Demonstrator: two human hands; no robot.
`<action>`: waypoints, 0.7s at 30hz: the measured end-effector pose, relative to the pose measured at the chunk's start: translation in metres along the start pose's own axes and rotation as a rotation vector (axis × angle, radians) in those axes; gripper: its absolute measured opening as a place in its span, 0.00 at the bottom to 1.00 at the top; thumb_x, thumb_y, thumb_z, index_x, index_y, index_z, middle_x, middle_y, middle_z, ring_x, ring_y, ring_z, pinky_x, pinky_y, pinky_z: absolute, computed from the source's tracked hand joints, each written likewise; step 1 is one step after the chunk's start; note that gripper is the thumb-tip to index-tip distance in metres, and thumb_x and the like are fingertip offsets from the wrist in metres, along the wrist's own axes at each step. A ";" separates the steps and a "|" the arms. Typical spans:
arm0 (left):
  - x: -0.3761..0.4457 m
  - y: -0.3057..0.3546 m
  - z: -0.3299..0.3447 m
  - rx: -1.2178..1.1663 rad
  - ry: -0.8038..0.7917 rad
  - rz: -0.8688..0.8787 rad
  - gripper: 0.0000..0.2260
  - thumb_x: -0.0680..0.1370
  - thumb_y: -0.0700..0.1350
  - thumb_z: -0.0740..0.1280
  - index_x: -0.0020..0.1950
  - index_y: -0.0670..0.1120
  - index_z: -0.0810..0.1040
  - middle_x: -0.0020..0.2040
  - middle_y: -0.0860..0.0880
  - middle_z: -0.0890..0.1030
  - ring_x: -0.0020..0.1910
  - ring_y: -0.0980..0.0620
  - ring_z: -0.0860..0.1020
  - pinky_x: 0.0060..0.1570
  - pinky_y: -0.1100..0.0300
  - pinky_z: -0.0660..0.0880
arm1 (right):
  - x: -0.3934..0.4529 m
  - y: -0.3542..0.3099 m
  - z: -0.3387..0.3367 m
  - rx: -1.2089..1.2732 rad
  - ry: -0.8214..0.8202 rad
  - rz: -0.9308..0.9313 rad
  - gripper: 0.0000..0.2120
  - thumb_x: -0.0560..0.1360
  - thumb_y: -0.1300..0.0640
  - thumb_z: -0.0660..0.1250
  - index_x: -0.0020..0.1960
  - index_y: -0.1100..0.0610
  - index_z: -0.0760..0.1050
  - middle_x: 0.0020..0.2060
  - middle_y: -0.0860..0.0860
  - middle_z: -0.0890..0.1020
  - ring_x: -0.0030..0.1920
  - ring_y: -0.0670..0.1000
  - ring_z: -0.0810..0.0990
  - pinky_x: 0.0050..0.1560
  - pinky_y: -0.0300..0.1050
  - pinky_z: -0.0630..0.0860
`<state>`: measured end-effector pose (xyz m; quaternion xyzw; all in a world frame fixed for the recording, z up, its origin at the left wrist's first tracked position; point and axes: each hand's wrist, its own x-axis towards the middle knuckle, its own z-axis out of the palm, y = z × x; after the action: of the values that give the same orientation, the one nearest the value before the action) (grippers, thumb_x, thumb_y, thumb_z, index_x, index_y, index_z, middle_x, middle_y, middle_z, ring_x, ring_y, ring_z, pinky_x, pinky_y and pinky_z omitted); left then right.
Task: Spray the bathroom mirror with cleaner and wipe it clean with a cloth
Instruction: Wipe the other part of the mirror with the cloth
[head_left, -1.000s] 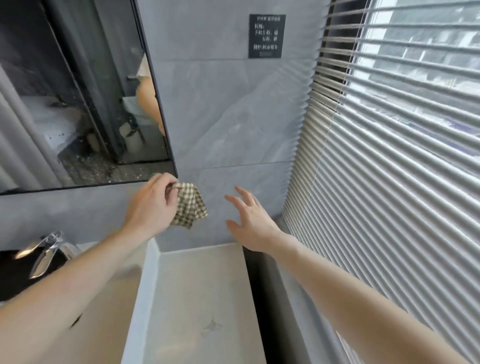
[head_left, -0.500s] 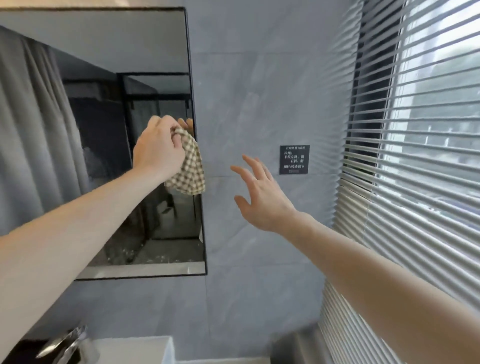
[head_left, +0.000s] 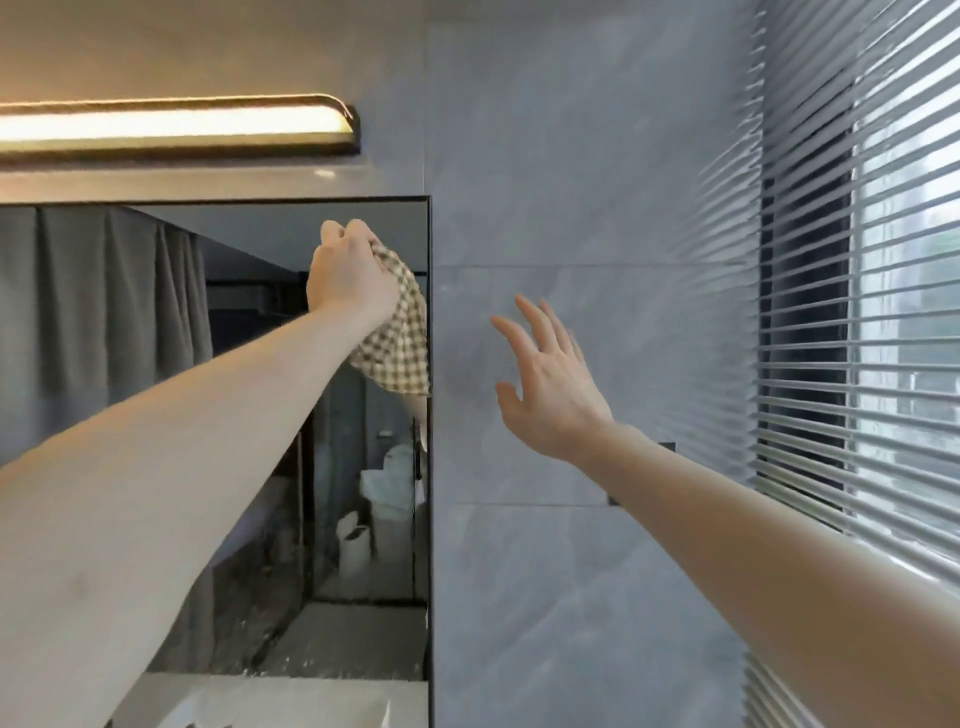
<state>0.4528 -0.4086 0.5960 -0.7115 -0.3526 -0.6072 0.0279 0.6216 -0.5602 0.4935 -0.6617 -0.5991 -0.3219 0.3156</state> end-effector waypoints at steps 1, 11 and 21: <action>0.008 0.004 0.002 -0.011 0.023 -0.012 0.10 0.84 0.40 0.62 0.64 0.43 0.75 0.66 0.41 0.71 0.62 0.39 0.76 0.56 0.49 0.72 | 0.008 0.002 0.000 -0.005 0.021 -0.004 0.35 0.81 0.57 0.64 0.84 0.51 0.55 0.86 0.53 0.48 0.86 0.59 0.41 0.84 0.63 0.48; 0.002 -0.002 0.044 -0.186 0.267 0.170 0.17 0.83 0.39 0.64 0.72 0.45 0.70 0.73 0.43 0.66 0.68 0.45 0.73 0.61 0.60 0.71 | 0.061 0.006 0.042 -0.017 0.115 -0.099 0.35 0.80 0.60 0.62 0.85 0.54 0.55 0.86 0.54 0.49 0.86 0.59 0.42 0.85 0.62 0.42; -0.023 -0.058 0.068 0.056 0.058 0.430 0.27 0.87 0.48 0.56 0.86 0.48 0.54 0.87 0.50 0.51 0.86 0.49 0.52 0.84 0.46 0.53 | 0.066 0.031 0.089 -0.240 0.297 -0.190 0.33 0.85 0.50 0.57 0.87 0.54 0.52 0.87 0.53 0.49 0.87 0.58 0.44 0.84 0.64 0.41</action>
<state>0.4790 -0.3435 0.5356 -0.7516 -0.2083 -0.5974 0.1866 0.6614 -0.4522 0.4924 -0.5804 -0.5632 -0.5130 0.2876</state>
